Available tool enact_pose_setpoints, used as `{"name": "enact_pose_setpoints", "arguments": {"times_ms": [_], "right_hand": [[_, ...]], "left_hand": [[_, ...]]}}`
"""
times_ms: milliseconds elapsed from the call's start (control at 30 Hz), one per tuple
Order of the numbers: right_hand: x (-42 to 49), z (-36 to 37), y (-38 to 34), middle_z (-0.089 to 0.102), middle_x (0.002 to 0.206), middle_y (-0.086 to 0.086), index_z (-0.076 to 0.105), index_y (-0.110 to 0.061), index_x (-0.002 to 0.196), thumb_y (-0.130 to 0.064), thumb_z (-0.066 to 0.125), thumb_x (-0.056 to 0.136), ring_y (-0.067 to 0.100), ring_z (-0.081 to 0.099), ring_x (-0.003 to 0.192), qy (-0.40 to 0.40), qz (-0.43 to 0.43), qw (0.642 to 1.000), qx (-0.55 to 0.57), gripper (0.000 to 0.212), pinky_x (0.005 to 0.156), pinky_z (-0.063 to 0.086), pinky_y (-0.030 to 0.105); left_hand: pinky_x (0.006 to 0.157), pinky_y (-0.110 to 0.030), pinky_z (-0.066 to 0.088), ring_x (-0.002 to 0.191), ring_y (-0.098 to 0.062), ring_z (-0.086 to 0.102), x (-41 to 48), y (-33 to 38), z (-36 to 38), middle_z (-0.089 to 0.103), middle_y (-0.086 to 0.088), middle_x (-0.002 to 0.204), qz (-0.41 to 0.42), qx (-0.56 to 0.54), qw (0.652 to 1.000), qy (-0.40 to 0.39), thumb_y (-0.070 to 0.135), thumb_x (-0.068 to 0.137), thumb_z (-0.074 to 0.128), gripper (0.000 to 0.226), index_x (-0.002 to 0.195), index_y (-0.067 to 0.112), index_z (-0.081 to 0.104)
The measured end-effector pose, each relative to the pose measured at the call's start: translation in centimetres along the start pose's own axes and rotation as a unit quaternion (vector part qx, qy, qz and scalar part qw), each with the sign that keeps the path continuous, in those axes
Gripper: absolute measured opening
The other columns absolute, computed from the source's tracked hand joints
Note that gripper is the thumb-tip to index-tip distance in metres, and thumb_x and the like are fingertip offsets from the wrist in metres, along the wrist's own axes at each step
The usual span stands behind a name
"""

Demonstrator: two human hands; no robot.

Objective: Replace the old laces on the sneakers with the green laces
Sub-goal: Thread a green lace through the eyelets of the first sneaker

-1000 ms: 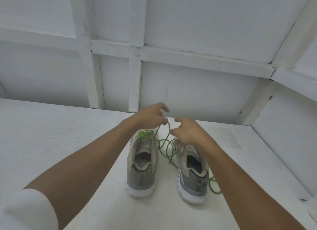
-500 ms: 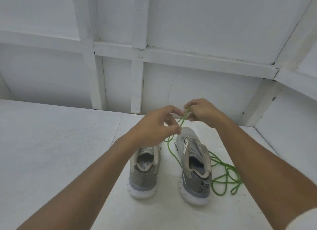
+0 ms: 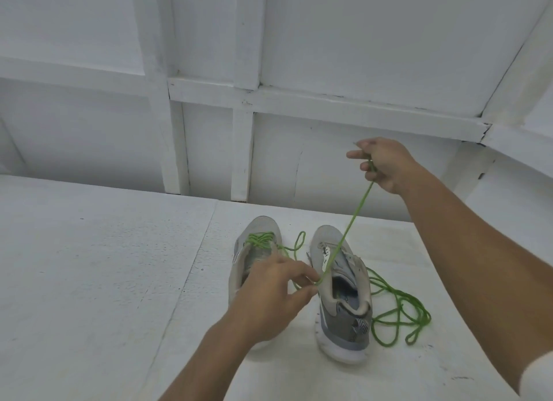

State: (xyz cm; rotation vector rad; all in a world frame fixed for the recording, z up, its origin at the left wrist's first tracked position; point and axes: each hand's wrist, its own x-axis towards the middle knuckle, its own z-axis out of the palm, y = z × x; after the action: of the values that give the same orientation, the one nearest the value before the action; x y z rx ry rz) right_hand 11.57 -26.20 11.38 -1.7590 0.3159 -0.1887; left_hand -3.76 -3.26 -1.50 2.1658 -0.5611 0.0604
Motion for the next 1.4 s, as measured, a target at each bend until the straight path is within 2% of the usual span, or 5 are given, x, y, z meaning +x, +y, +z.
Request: {"name": "enact_pose_setpoints", "arguments": {"times_ms": [267,467,733,933,1400], "right_hand": [[-1.8,1.0,0.0,0.072,0.097,0.004,0.063,-0.008,0.102,-0.018,0.05,0.1,0.01,0.042,0.051,-0.056,-0.043,0.998,0.001,0.016,0.039,0.03,0.018],[-6.0,6.0,3.0,0.069,0.085,0.01,0.057,-0.009,0.091,-0.002,0.05,0.096,0.014,0.053,0.052,-0.134,-0.078,0.988,0.021,0.012,0.047,0.043,0.023],[-11.3,13.0,10.2,0.07,0.087,-0.001,0.06,-0.017,0.092,-0.015,0.054,0.093,0.013,0.067,0.076,-0.184,-0.152,0.962,-0.13,0.007,0.072,0.051,0.023],[-11.8,14.4,12.6,0.068,0.085,-0.002,0.067,-0.012,0.094,-0.017,0.056,0.094,0.007,0.058,0.077,-0.11,-0.22,0.954,-0.171,0.012,0.065,0.038,0.002],[-11.7,16.2,13.6,0.069,0.083,0.005,0.072,-0.008,0.088,-0.008,0.059,0.086,0.011,0.058,0.071,-0.121,-0.21,0.947,-0.21,0.014,0.059,0.038,0.007]], "left_hand": [[0.104,-0.025,0.031,0.111,0.01,0.032,-0.9,-1.5,-0.7,0.046,0.035,0.105,-0.038,0.05,0.996,0.065,0.041,0.089,0.064,0.026,0.115,0.041,0.066],[0.075,-0.019,0.042,0.092,-0.002,0.054,0.0,-5.4,-1.7,0.063,0.01,0.105,-0.17,-0.018,0.951,0.258,0.036,0.09,0.063,0.016,0.103,0.028,0.067],[0.077,-0.031,0.055,0.08,-0.003,0.065,1.6,-7.7,-1.3,0.068,0.011,0.09,-0.232,-0.069,0.944,0.225,0.051,0.088,0.061,0.025,0.099,0.029,0.067],[0.066,-0.015,0.044,0.081,0.003,0.061,1.3,-8.0,-0.8,0.068,0.012,0.086,-0.234,-0.099,0.938,0.236,0.042,0.096,0.051,0.019,0.098,0.033,0.067],[0.088,-0.042,0.053,0.091,-0.014,0.066,1.3,-8.7,-0.3,0.073,0.008,0.088,-0.276,-0.239,0.895,0.255,0.025,0.096,0.049,0.024,0.088,0.033,0.07]]}}
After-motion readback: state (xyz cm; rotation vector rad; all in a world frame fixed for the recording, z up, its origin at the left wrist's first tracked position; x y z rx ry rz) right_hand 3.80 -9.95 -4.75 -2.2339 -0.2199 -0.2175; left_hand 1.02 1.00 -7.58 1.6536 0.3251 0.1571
